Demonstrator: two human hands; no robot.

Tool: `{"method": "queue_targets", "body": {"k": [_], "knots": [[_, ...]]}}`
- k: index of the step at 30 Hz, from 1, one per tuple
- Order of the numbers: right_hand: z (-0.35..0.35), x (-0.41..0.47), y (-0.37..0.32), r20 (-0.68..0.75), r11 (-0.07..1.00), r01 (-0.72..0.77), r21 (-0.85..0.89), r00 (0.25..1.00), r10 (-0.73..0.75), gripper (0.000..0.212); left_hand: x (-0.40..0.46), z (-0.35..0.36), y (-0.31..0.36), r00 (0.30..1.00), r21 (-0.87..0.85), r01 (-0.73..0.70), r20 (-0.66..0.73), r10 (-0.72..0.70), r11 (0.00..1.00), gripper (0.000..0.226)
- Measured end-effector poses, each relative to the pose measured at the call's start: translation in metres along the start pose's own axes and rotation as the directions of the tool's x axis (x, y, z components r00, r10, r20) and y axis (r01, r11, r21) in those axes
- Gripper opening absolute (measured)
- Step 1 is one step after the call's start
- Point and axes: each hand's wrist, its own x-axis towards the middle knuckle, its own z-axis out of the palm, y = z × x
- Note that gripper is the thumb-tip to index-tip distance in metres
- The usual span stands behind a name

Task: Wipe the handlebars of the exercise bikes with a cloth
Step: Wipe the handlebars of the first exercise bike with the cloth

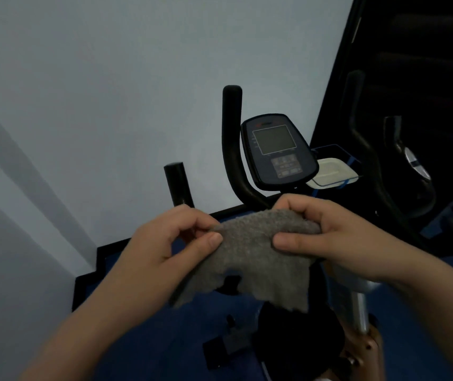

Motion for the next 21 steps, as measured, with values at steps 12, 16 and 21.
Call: {"method": "queue_targets", "body": {"k": [12,16,21], "knots": [[0.014,0.010,0.034,0.142,0.449,0.156,-0.880,0.988,-0.065,0.027,0.006,0.044,-0.040,0.997,0.293,0.001,-0.078,0.023,0.956,0.019],[0.004,0.013,0.041,0.314,0.272,0.295,-0.916,0.949,0.031,0.038,0.006,0.053,-0.051,0.993,0.304,-0.011,-0.108,0.046,0.953,0.020],[0.008,0.028,0.050,0.399,0.154,0.390,-0.908,0.917,0.026,0.038,0.002,0.064,-0.060,0.986,0.283,-0.039,-0.147,0.084,0.958,0.027]]}}
